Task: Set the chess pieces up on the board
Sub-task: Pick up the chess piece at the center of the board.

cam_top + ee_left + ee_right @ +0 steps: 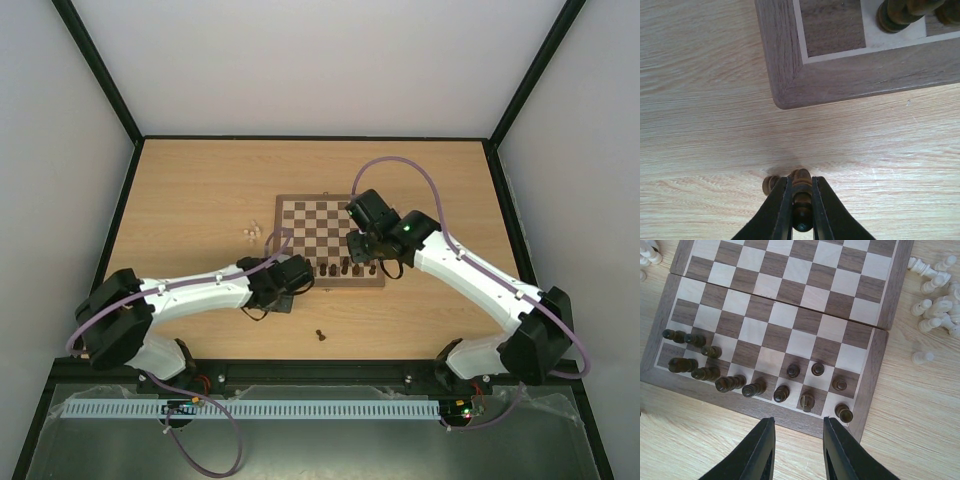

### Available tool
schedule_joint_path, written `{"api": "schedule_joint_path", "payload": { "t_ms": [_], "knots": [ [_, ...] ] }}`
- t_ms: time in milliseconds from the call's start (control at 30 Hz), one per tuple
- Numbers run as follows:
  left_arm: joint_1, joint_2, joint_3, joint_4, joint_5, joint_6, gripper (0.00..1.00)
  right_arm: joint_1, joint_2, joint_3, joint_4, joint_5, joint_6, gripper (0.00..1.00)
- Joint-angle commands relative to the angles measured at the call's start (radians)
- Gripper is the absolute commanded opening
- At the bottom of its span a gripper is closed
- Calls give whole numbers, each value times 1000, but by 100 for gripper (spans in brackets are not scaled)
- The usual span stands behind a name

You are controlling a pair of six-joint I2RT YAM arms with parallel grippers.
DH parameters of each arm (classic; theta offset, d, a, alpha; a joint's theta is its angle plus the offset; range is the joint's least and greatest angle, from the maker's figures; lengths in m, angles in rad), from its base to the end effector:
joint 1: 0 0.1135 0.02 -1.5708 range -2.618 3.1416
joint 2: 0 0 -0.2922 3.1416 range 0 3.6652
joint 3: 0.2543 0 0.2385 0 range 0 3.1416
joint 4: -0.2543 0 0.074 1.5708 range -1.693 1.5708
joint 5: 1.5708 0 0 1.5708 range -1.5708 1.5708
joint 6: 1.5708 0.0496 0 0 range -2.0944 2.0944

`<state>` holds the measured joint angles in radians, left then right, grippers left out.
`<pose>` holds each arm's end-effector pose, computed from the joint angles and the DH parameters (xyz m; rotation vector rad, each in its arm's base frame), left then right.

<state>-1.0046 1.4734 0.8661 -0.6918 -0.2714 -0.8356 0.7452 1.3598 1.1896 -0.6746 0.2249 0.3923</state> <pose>0.1443 -0.2022 0.2045 0.1818 2.7566 -0.0720 0.2116 0.1802 0.3278 -0.3202 2.3826 0.2628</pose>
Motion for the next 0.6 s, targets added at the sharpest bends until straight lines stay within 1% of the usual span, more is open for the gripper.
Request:
{"api": "schedule_joint_path", "payload": {
  "t_ms": [0, 67, 267, 400, 433, 467, 500, 567],
  "knots": [
    [3, -59, 25, -57, -24, -1, 2, -4, -30, -12, -20, 1, -4, 27],
    [3, -94, 29, -66, -25, -6, 2, -4, -36, -12, -17, -15, -4, 27],
    [3, -195, 51, -63, 7, 1, 2, -4, -79, -23, 4, -131, -6, 27],
    [6, -257, 53, -53, 13, 6, 2, -4, -124, -72, 37, -211, 7, 28],
    [7, -271, 52, -39, 19, 9, 2, -4, -144, -94, 61, -240, 11, 32],
    [8, -288, 50, -25, 28, 11, 2, -5, -161, -118, 79, -272, 18, 39],
    [9, -306, 48, -6, 39, 14, 2, -5, -181, -147, 105, -306, 25, 43],
    [12, -349, 40, 30, 70, 20, 2, -5, -212, -189, 145, -371, 40, 46]
  ]
}}
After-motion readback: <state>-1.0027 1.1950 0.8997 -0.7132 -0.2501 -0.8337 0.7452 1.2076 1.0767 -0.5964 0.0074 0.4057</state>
